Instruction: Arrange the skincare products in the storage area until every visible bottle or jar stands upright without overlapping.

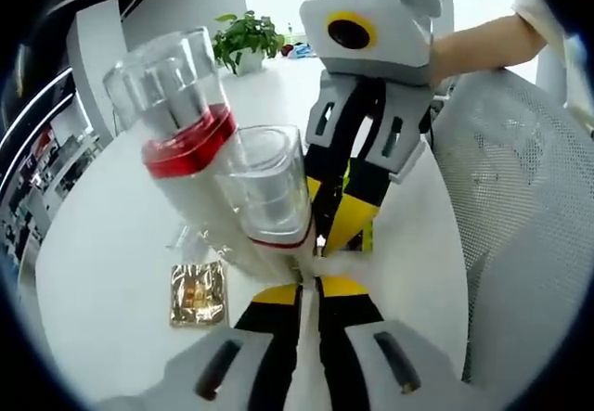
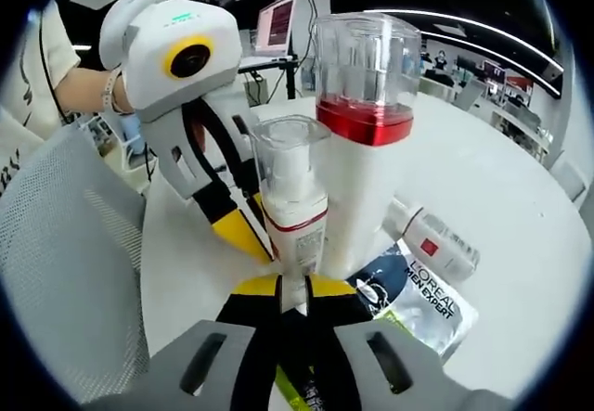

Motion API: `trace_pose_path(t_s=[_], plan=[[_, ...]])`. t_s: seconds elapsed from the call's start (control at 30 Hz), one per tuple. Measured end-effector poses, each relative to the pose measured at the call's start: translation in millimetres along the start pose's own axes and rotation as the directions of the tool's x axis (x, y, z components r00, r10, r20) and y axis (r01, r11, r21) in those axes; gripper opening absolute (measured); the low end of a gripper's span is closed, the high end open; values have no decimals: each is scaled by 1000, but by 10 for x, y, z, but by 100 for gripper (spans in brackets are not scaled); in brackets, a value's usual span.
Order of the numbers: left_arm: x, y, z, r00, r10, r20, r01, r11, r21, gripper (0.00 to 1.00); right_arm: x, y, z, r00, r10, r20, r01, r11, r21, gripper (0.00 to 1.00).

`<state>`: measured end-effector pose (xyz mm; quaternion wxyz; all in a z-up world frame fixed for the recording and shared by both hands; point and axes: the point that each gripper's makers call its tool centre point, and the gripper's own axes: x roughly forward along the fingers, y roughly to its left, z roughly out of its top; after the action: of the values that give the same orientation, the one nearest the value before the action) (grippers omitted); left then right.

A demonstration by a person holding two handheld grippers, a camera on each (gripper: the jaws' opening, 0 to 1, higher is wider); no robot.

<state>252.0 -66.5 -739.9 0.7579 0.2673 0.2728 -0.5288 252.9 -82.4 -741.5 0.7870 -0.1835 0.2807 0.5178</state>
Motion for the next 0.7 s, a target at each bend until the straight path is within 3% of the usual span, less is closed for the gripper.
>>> trace_pose_path(t_s=[0.7], plan=[[-6,61,-37,1000,9,-3,-9,1000,-9,7,50,0,5,1000,0,-4,0,1000,0,11]])
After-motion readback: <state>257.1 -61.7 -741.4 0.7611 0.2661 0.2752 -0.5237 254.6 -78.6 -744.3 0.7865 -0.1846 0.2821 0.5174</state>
